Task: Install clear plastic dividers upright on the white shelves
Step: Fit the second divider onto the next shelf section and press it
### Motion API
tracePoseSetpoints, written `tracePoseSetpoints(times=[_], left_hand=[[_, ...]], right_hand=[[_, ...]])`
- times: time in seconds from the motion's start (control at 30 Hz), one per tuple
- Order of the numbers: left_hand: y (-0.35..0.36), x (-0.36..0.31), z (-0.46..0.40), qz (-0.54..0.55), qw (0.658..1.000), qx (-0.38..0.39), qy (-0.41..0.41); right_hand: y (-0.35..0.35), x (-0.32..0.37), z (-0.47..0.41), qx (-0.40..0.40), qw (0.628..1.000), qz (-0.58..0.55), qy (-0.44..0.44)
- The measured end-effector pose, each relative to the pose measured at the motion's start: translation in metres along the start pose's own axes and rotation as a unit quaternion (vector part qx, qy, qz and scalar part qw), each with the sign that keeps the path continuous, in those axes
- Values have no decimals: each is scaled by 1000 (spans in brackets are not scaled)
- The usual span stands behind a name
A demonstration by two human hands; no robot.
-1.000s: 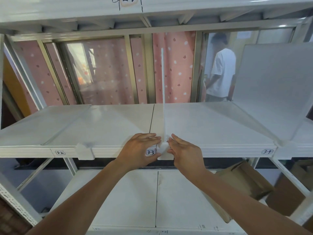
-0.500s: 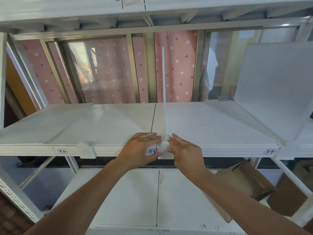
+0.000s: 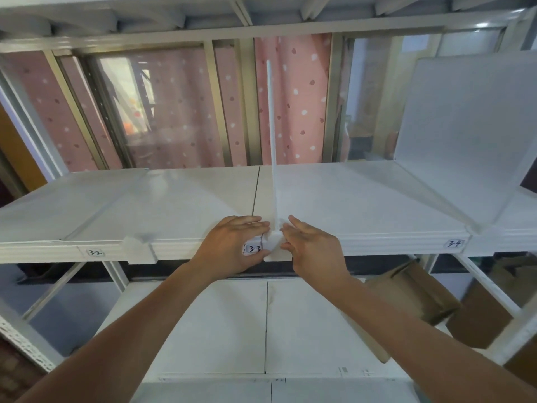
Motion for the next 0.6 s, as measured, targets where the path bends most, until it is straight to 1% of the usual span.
tracePoseSetpoints(times=[0.13, 0.2, 0.3, 0.4, 0.53, 0.6], left_hand=[[-2, -5, 1, -9, 1000, 10, -4], [-4, -8, 3, -9, 1000, 15, -10], [-8, -13, 6, -2, 1000, 17, -24], [-10, -18, 8, 8, 999, 27, -35], [-19, -22, 14, 4, 997, 31, -67], [-27, -24, 19, -9, 996, 35, -87]], right_hand=[[-5, 3, -1, 6, 999, 32, -1], [-4, 4, -1, 26, 999, 43, 6], [-8, 6, 1, 47, 997, 60, -5], [-17, 12, 1, 74, 993, 96, -5], [-21, 22, 1, 150, 983, 100, 41], [-26, 27, 6, 167, 979, 96, 70]])
Point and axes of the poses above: each hand's wrist, its own z-axis away from the middle knuckle, its own y-axis out of the palm, x = y × z, the point moved 5 cm from there along -z, towards the middle knuckle
